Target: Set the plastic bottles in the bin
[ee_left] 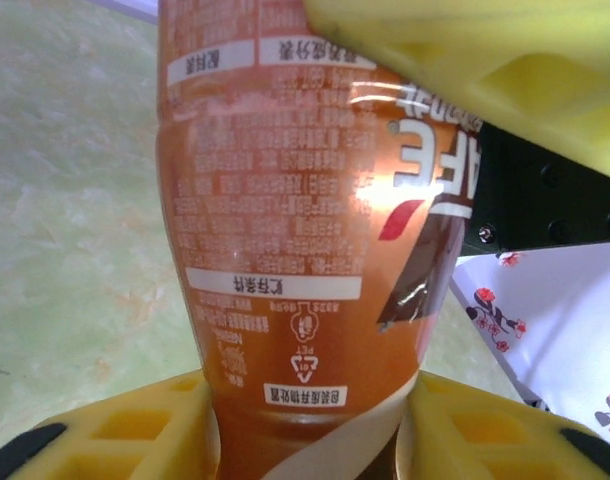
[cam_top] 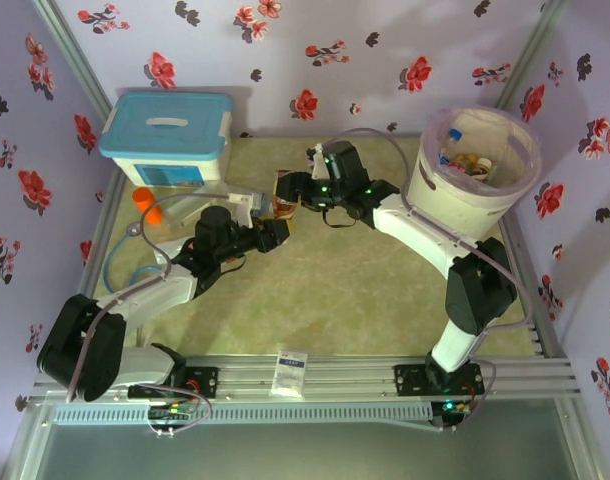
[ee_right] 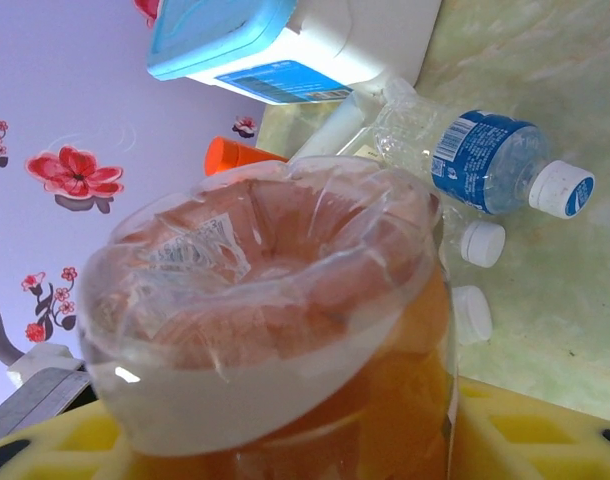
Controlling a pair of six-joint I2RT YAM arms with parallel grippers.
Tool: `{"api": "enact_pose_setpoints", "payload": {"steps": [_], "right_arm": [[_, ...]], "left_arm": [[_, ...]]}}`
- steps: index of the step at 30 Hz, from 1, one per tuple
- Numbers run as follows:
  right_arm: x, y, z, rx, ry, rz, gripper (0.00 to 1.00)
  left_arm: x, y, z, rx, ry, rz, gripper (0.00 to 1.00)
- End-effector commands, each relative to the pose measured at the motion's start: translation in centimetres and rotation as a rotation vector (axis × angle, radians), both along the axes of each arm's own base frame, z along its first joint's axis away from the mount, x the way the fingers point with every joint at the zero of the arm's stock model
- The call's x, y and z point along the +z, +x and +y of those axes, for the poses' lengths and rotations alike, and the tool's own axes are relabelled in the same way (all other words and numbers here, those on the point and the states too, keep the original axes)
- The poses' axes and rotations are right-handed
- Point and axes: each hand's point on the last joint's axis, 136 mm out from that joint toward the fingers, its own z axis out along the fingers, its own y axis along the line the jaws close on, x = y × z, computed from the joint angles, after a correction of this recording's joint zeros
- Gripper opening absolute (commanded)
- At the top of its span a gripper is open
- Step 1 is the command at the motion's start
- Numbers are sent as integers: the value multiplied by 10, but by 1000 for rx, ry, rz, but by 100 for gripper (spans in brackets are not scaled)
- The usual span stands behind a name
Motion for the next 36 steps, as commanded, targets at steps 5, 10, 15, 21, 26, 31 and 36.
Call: {"api": "enact_pose_setpoints", "payload": {"steps": [5, 10, 15, 21, 26, 31, 36], "right_arm": [[48, 19, -29, -67, -204, -208, 52], [102, 32, -85, -170, -361, -369, 51], [163, 39, -173, -367, -505, -502, 49], [223, 25, -290, -668, -683, -594, 49], [240, 12, -377, -908, -866, -588, 46], [223, 19, -429, -1000, -964, -513, 45], [190, 39, -450, -1009, -1032, -457, 43]], "left_arm": [[12, 3, 24, 63, -70, -2, 91], [7, 6, 42, 114, -47, 51, 92], [-6, 7, 59, 174, 92, 77, 92], [-6, 8, 74, 220, 223, 83, 92], [-5, 4, 78, 227, 232, 81, 92], [-11, 2, 95, 278, 317, 92, 92], [-14, 3, 129, 345, 471, 162, 94]]}}
